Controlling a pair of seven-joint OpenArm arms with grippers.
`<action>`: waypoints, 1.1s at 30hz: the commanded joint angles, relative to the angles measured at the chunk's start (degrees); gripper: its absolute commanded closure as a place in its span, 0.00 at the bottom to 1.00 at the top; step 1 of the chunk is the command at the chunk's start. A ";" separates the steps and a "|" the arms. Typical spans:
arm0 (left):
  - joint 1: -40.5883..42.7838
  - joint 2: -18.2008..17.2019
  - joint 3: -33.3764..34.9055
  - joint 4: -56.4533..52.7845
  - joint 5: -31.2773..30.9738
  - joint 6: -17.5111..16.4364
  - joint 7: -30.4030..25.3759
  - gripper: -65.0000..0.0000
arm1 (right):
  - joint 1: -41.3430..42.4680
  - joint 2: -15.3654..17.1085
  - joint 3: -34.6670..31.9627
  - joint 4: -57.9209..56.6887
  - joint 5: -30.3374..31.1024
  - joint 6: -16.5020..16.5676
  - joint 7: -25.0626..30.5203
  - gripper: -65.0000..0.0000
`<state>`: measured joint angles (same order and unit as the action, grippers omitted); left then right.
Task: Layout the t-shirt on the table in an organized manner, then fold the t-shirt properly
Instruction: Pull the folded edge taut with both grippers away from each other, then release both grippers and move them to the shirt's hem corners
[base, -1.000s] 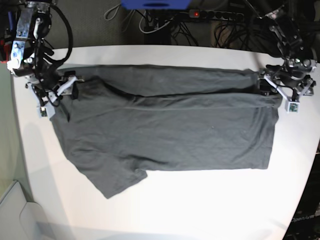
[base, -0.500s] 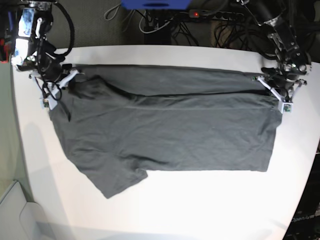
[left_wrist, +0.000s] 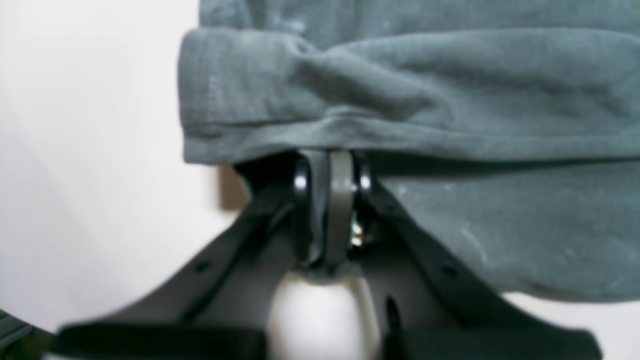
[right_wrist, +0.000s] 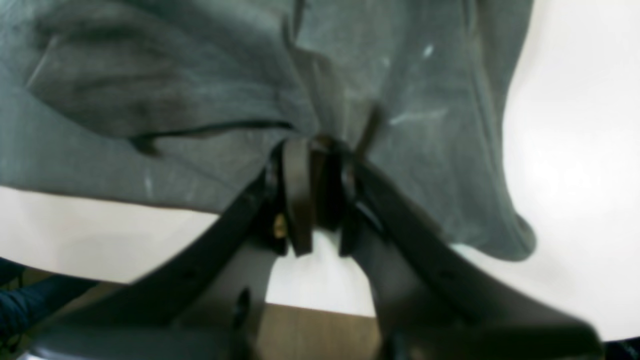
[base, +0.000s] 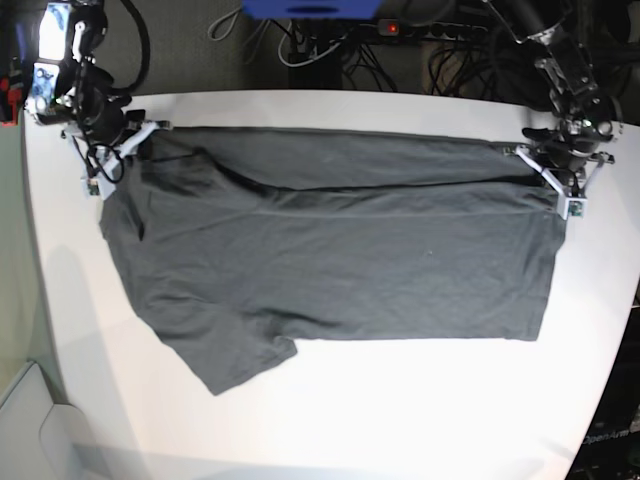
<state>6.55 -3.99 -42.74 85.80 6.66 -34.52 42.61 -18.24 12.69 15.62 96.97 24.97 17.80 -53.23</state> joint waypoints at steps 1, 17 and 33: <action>0.79 -0.54 -0.12 0.57 1.12 0.11 1.83 0.93 | -1.06 0.54 0.16 -0.05 -0.49 0.09 -1.40 0.91; 2.99 -0.54 -0.38 3.39 0.77 0.02 1.92 0.93 | -10.55 0.63 -0.01 3.12 -0.49 0.09 11.87 0.91; 3.70 -0.54 -0.20 8.84 0.86 0.02 1.92 0.93 | -8.88 0.54 1.04 11.82 -0.22 0.09 13.01 0.91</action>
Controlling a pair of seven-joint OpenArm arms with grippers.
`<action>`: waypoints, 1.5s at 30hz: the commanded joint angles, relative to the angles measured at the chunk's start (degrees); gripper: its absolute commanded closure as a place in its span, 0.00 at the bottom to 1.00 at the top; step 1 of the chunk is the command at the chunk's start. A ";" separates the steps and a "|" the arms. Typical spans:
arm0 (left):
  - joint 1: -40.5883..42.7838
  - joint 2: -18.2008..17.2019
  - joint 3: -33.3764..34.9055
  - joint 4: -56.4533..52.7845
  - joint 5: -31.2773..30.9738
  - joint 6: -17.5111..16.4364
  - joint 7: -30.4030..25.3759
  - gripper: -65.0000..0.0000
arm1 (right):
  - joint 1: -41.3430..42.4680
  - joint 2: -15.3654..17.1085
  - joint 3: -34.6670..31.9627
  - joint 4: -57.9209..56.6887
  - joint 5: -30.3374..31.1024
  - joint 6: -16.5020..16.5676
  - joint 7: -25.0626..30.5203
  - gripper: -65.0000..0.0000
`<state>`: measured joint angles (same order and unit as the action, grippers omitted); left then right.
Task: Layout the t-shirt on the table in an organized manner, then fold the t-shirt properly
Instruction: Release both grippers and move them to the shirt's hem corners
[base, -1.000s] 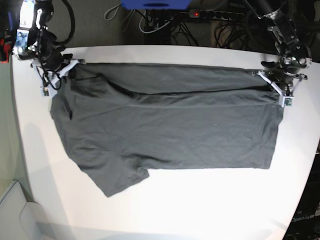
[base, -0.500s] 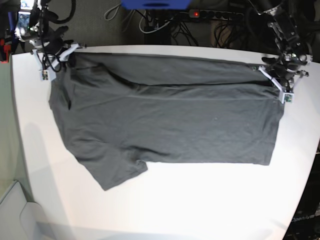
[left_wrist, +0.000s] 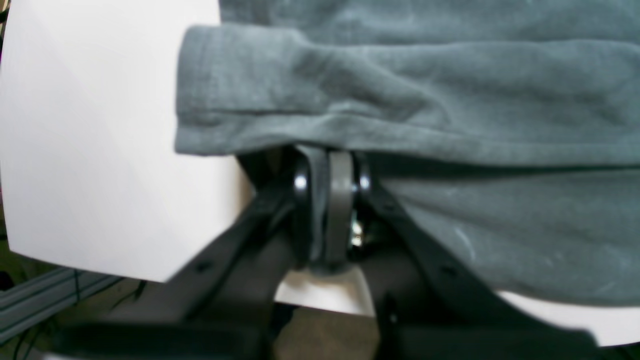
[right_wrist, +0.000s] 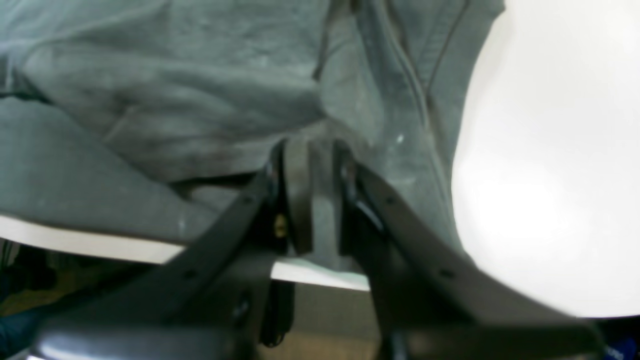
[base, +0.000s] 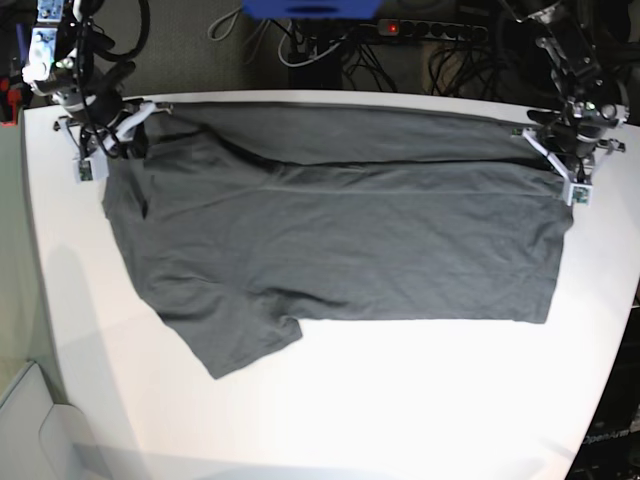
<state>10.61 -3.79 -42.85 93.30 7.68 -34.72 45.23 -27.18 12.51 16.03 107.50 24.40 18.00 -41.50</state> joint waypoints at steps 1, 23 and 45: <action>-0.28 -0.74 -0.18 1.34 -0.17 0.21 -0.71 0.93 | 0.06 0.45 1.24 1.64 0.34 -0.11 1.28 0.91; 1.48 -0.21 -0.36 8.64 -0.25 0.21 -0.79 0.19 | 2.61 -2.18 5.02 2.43 0.34 -0.11 0.75 0.90; -30.08 -8.47 -0.27 -16.94 0.19 0.92 -1.58 0.18 | 42.34 3.62 -2.98 -22.36 -0.01 -0.11 -17.80 0.52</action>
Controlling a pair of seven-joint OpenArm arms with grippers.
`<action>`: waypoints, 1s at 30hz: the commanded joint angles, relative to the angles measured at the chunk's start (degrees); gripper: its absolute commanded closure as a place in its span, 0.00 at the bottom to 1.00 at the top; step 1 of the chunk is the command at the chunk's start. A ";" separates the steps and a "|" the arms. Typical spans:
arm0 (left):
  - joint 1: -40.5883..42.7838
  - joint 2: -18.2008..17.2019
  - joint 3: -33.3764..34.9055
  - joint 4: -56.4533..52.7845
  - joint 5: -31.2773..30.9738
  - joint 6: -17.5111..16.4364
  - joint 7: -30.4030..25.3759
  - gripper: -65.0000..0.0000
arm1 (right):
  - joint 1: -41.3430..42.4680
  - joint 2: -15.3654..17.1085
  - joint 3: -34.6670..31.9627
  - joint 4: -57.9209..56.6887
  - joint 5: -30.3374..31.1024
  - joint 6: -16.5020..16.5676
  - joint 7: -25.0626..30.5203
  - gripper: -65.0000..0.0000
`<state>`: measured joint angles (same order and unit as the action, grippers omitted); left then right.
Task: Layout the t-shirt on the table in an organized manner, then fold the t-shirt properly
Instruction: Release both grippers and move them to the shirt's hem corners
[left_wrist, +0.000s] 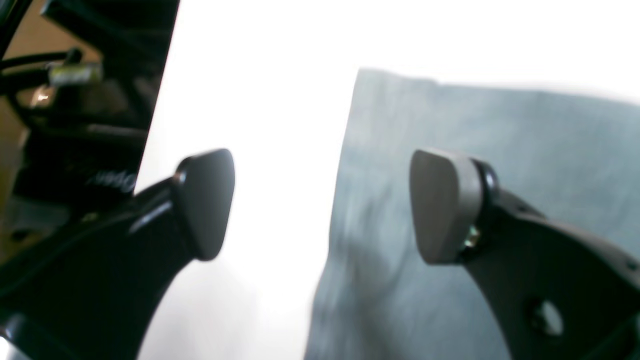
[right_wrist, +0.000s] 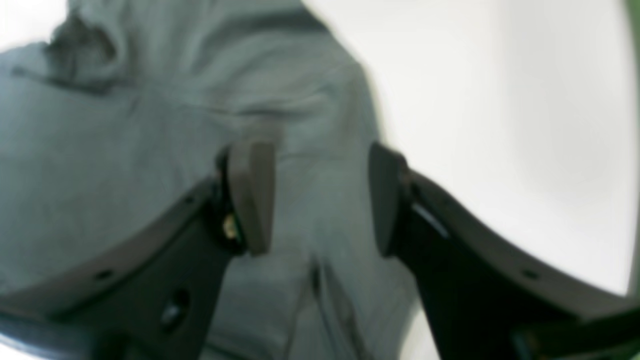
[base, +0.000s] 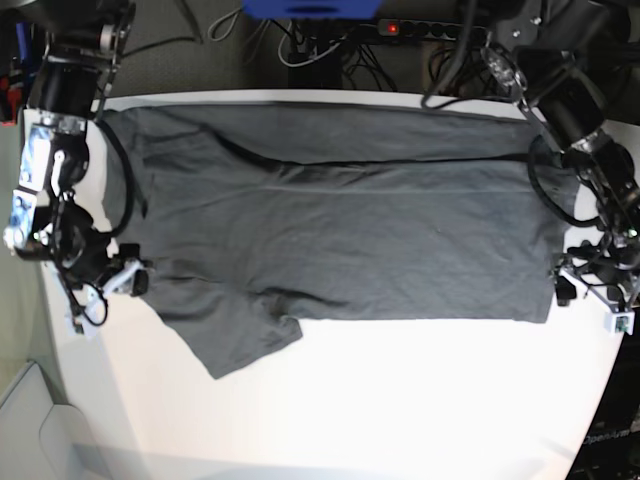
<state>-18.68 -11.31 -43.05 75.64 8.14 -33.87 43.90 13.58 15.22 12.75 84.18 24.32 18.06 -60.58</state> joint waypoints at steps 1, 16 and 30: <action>-2.03 -1.48 -0.07 -1.22 -0.27 0.07 -0.52 0.18 | 3.34 1.17 -0.58 -2.03 0.08 -0.17 1.37 0.52; -7.48 -3.68 0.28 -21.17 -0.27 0.15 -16.87 0.18 | 14.59 4.25 -6.82 -31.13 0.08 -0.17 17.19 0.52; -8.80 -4.47 0.10 -28.47 -0.36 0.15 -21.79 0.18 | 12.66 4.07 -14.29 -33.32 0.08 -0.17 20.44 0.57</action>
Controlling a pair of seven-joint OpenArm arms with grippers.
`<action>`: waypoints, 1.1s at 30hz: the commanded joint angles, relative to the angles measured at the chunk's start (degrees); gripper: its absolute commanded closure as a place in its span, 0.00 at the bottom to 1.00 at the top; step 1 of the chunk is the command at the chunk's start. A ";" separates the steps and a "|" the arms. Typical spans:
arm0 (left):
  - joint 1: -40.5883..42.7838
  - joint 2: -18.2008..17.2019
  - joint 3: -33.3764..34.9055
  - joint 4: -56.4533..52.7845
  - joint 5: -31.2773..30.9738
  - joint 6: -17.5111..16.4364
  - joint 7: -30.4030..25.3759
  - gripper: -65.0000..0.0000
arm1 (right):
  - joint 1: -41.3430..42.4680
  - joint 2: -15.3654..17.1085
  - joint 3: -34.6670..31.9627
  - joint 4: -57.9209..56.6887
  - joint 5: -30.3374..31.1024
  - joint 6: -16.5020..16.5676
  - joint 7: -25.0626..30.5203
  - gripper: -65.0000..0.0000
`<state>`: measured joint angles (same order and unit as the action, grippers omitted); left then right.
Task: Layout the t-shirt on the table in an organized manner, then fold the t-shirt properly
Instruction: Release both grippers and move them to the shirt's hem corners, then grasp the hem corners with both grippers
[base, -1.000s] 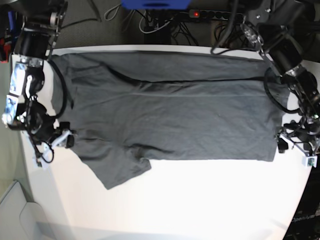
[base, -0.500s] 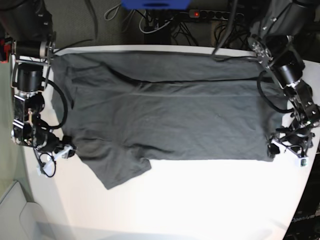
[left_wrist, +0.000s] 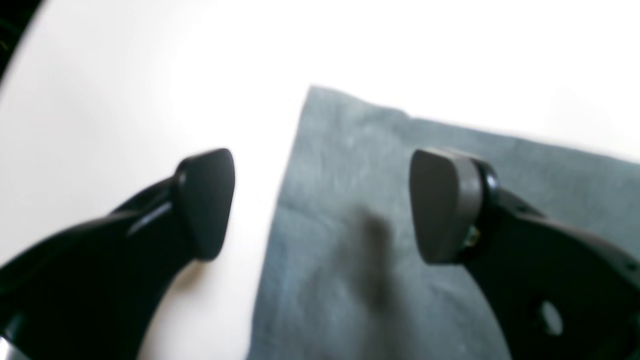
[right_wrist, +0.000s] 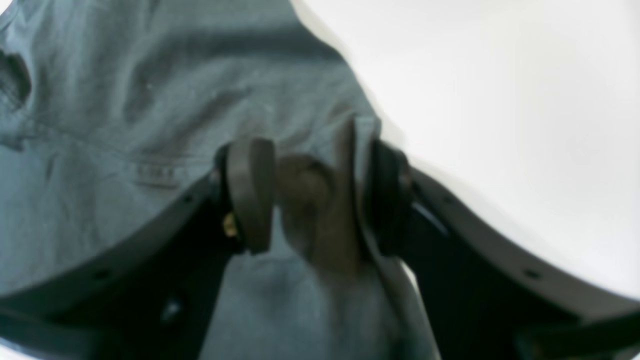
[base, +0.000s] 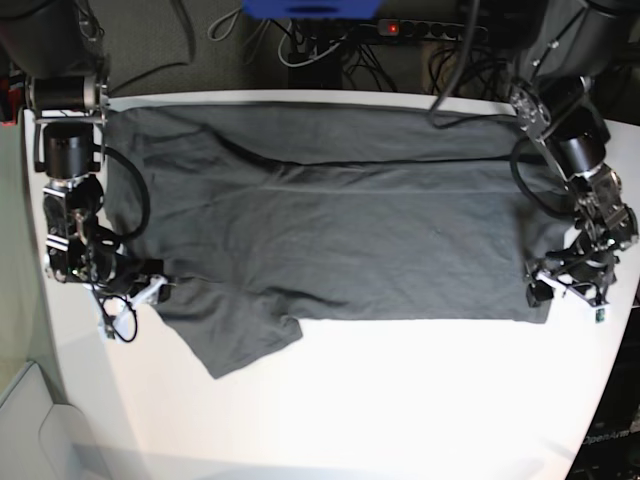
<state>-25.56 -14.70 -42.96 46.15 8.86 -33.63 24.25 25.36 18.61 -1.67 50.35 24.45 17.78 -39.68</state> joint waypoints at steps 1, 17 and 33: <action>-2.17 -1.26 0.01 0.40 -1.08 -0.09 -3.20 0.18 | 0.61 0.69 0.13 0.51 -0.05 0.11 -0.45 0.62; -8.77 -6.18 3.53 -22.46 -0.99 9.06 -15.50 0.18 | -1.94 -0.02 0.05 0.51 -0.14 -0.15 -0.54 0.88; -8.59 -6.18 12.59 -24.74 -1.08 9.41 -15.15 0.19 | -1.94 -0.02 0.05 0.51 -0.14 -0.15 -0.63 0.88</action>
<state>-33.21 -20.32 -30.50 21.10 7.73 -23.97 8.05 23.24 18.24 -1.52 50.89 24.95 17.61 -37.63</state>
